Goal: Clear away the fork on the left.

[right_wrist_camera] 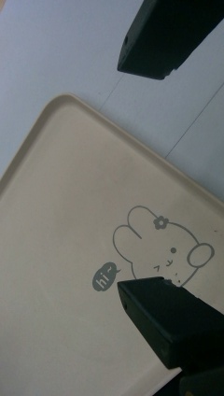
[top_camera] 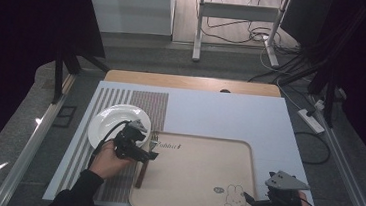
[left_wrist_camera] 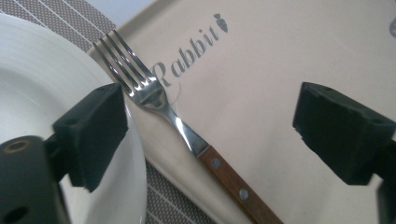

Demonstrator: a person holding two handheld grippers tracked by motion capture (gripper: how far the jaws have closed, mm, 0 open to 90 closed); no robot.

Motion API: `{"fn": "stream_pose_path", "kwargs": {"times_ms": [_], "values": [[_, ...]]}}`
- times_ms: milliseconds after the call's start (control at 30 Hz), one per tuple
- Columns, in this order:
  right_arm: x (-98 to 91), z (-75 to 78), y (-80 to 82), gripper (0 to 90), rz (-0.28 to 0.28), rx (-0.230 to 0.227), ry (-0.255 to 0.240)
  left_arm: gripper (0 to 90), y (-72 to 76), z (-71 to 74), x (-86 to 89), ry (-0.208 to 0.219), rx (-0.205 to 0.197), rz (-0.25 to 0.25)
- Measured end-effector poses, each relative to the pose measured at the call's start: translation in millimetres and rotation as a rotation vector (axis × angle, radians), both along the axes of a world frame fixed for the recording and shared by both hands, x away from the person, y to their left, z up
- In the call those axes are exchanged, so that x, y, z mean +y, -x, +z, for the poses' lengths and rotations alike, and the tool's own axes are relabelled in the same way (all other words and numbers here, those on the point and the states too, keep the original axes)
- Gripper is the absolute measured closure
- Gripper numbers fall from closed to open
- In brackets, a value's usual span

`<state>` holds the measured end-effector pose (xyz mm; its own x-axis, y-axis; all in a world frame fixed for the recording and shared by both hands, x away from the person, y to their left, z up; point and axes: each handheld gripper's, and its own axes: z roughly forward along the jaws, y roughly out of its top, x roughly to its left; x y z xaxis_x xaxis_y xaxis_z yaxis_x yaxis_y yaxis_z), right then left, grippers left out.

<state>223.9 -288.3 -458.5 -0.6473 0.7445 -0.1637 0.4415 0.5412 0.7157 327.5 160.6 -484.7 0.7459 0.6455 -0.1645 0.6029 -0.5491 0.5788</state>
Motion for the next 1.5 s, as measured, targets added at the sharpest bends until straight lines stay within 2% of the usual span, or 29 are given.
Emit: {"fn": "stream_pose_path", "kwargs": {"times_ms": [300,767,933,1500], "values": [[0.1,0.0,-0.1,0.0,-0.001,0.001,0.0,1.8,6.3,3.7,8.3,0.044,0.002,-0.009],[-0.2,0.0,-0.3,0.0,-0.004,0.003,-0.003,0.0,14.4,2.2,16.9,0.029,-0.052,0.018],[-0.3,0.0,-0.4,0.0,-0.004,0.005,-0.004,0.0,18.2,2.8,22.4,0.063,-0.06,0.031],[-0.3,-0.1,-0.8,0.0,-0.005,0.01,-0.005,0.0,39.6,2.4,46.8,0.123,-0.078,0.094]]}}
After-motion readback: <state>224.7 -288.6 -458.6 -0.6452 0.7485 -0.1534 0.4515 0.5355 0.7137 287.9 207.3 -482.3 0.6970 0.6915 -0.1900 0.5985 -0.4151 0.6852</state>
